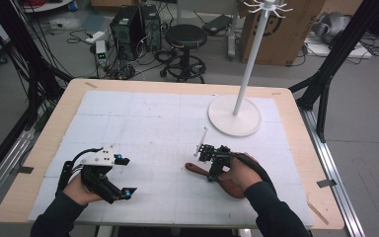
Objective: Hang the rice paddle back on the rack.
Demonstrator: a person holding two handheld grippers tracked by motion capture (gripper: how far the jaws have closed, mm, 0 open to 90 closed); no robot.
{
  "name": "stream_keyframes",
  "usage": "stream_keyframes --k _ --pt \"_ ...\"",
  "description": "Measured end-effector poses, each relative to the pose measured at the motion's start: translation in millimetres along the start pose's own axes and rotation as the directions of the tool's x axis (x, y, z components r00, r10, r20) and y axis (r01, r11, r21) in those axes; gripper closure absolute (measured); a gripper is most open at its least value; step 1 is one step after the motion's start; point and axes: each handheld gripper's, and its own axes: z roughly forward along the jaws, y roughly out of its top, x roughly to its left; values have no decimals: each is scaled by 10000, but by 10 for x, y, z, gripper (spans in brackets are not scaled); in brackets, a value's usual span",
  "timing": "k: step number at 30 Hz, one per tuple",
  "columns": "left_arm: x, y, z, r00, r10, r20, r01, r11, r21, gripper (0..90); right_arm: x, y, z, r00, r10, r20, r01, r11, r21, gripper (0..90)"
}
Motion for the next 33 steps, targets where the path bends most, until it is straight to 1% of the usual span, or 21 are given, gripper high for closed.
stream_keyframes --k 3,4,5,6,8,13,16,18,20,21,23,24,26,27,28,29,30,33 --pt "1 0 5 10000 20 9 -20 10000 34 17 -24 -43 -43 9999 124 -70 -126 9996 -235 777" --pt "-2 0 9 10000 7 -5 -7 10000 32 16 -44 -61 -57 9999 79 -94 -83 9992 -390 778" --pt "-2 0 10 10000 17 -5 -17 10000 44 17 -43 -76 -77 9996 220 -159 -227 9988 -431 777" --pt "-3 0 12 10000 8 6 -8 10000 50 17 -57 -96 -91 9997 164 -174 -174 9981 -595 778" --pt "-1 0 13 10000 31 6 -31 10000 70 17 -67 -127 -125 9994 232 -272 -252 9968 -760 778" --pt "-5 -1 14 10000 -10 -19 10 10000 29 17 -100 -228 -208 9988 203 -456 -264 9900 -1386 778" --pt "-4 0 14 10000 17 -7 -17 10000 71 17 -115 -285 -246 9979 290 -582 -387 9843 -1723 778" --pt "-4 0 15 10000 36 -6 -36 10000 73 17 -132 -322 -271 9979 241 -602 -356 9796 -1979 778" --pt "-5 0 17 10000 31 5 -31 10000 76 17 -138 -362 -308 9973 366 -637 -495 9754 -2146 778" --pt "-4 1 20 10000 50 13 -51 10000 77 17 -146 -382 -325 9967 366 -725 -521 9730 -2247 778" --pt "-10 0 26 10000 -2 19 2 10000 62 17 -162 -427 -363 9966 398 -724 -564 9683 -2433 779" --pt "-11 0 26 10000 2 11 -2 10000 87 17 -163 -449 -385 9969 451 -645 -602 9650 -2553 779" --pt "-9 0 26 10000 -16 -12 16 10000 68 17 -175 -498 -426 9966 436 -697 -612 9594 -2755 779" --pt "-5 0 22 10000 19 -32 -18 10000 84 17 -177 -524 -443 9960 455 -772 -657 9567 -2837 779" --pt "-4 1 20 10000 30 -16 -29 10000 78 17 -181 -548 -459 9961 375 -793 -591 9549 -2908 779" --pt "-2 1 18 10000 62 -14 -62 9999 105 17 -180 -572 -472 9961 392 -796 -615 9513 -3021 779" --pt "-3 1 17 10000 58 -26 -58 9999 98 17 -182 -596 -485 9957 403 -833 -639 9506 -3037 779" --pt "-7 1 22 10000 34 -7 -33 10000 64 17 -197 -662 -519 9951 468 -875 -728 9437 -3227 780"
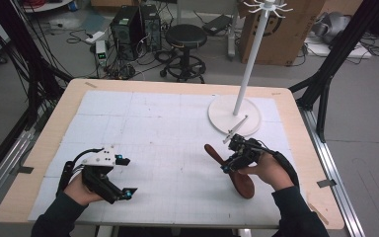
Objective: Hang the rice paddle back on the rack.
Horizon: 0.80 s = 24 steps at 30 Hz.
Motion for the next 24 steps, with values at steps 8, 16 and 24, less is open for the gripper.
stream_keyframes --k 8,16,24 --pt "-12 3 5 10000 -34 -23 34 10000 4 17 -64 -130 -146 9996 268 -99 -272 9984 -495 779" --pt "-11 6 14 10000 27 -7 -27 10000 75 17 -140 -240 -332 9985 543 -30 -543 9906 -1256 780" --pt "-8 5 5 10000 -31 13 31 10000 -4 17 -234 -313 -527 9974 718 1 -705 9791 -1909 780"
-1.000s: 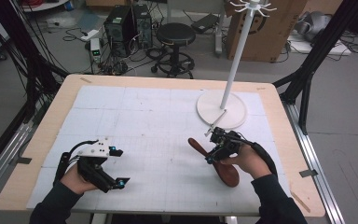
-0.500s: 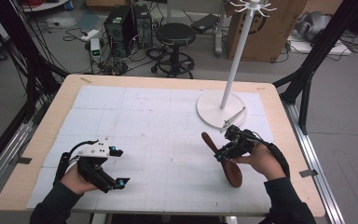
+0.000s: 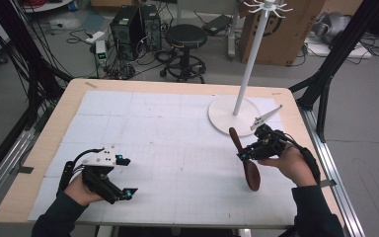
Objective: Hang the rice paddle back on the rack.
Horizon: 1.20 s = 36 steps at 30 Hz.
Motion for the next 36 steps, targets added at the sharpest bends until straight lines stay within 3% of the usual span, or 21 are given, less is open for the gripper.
stream_keyframes --k 8,20,36 --pt "1 2 -3 10000 12 34 -12 10000 -36 17 -52 26 -273 9998 131 149 -121 9974 -708 781" --pt "5 2 -5 10000 -7 49 8 10000 -66 17 -116 190 -717 9985 158 521 -65 9846 -1747 780" --pt "23 -1 -8 9999 -93 129 95 9998 -152 16 -311 409 -944 9968 382 695 -213 9730 -2296 780"
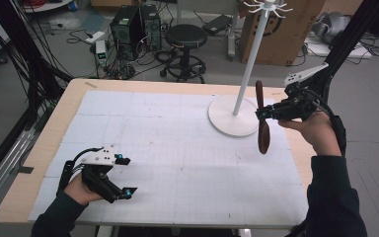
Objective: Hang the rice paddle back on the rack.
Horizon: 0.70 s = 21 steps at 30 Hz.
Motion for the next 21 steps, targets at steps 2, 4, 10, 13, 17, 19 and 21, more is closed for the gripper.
stream_keyframes --k 2,4,10,13,17,19,21 --pt "2 -1 0 10000 -27 -3 27 10000 -3 17 -25 26 -14 10000 3 -28 -4 9999 -105 780" --pt "7 -1 0 10000 -27 4 27 10000 -7 16 -42 50 -33 10000 -25 -29 25 9998 -190 780" --pt "21 -3 2 10000 -17 23 17 10000 42 17 -92 141 -143 9999 -75 -73 70 9982 -589 780" --pt "19 -4 10 9999 -68 76 68 10000 13 17 -120 179 -193 9999 -125 -38 122 9973 -721 780" --pt "17 -3 13 10000 -60 62 60 10000 62 16 -162 230 -279 9999 -129 2 129 9945 -1037 780" --pt "25 -3 13 10000 -14 93 14 10000 74 17 -185 260 -327 9999 -126 68 133 9937 -1115 780" --pt "28 -4 14 10000 -69 71 68 10000 45 16 -202 297 -370 9997 -174 145 189 9932 -1153 780"
